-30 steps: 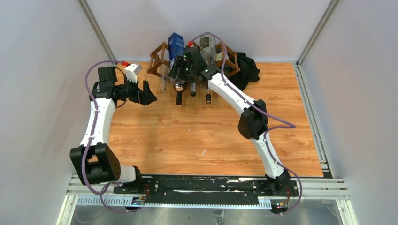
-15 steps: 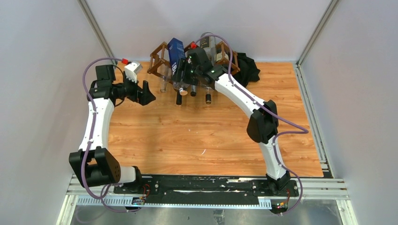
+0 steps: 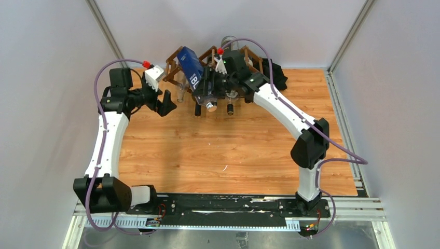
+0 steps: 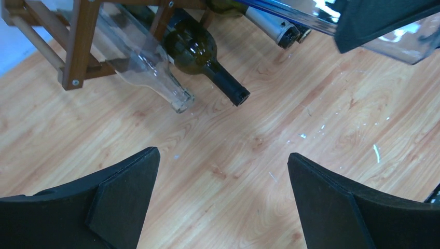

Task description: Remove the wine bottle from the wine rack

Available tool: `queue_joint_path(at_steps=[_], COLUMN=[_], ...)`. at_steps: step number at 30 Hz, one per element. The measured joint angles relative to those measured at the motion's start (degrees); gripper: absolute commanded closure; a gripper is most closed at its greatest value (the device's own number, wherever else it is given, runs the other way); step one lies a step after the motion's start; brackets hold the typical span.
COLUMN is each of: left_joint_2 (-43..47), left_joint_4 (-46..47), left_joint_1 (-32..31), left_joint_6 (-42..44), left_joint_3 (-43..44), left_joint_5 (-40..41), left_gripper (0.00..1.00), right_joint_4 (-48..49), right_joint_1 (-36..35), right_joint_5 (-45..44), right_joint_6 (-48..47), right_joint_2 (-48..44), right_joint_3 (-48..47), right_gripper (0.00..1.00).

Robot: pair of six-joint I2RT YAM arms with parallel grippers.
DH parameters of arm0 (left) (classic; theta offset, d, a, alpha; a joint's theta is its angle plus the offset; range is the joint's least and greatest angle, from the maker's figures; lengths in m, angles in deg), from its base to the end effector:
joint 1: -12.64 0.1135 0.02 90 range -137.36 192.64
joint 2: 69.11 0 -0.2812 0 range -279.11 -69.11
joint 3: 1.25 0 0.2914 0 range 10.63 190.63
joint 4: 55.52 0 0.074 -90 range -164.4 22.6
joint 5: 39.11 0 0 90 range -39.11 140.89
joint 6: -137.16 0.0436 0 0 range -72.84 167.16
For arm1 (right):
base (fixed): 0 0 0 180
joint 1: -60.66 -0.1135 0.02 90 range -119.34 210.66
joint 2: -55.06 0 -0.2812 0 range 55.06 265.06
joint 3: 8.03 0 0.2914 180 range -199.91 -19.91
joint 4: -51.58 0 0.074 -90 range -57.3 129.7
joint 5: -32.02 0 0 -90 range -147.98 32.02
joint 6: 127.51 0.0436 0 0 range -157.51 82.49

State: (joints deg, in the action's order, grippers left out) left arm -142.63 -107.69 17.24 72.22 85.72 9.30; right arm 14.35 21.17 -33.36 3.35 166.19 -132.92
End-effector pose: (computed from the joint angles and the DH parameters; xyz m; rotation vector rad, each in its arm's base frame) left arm 0.3081 -0.0042 0.3842 0.7363 1.9630 -0.5038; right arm 0.3810 0.3375 0.3998 -0.2853 2.1781 1.2828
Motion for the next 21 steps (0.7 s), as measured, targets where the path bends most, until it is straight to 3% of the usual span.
queue_joint_path(at_steps=[5,11,21], left_joint_2=[4.52,9.14,17.77], left_joint_4=[-0.17,0.07,3.13], left_joint_1=[-1.84,-4.61,-10.93], left_joint_6=[6.1,19.52,37.0], left_joint_3=[-1.14,-5.38,-11.76], left_joint_5=[-0.02,0.55,4.5], left_gripper=[0.0,0.0,0.0], right_joint_4=[-4.0,-9.35,-14.21], right_joint_1=[0.87,1.09,0.83], right_joint_5=[4.31,7.15,11.1], right_joint_6=[-2.89,-6.97,-11.13], right_joint_2=[-6.23,-14.64,-19.1], right_joint_3=[5.11,12.52,18.75], right_gripper=[1.0,1.0,1.0])
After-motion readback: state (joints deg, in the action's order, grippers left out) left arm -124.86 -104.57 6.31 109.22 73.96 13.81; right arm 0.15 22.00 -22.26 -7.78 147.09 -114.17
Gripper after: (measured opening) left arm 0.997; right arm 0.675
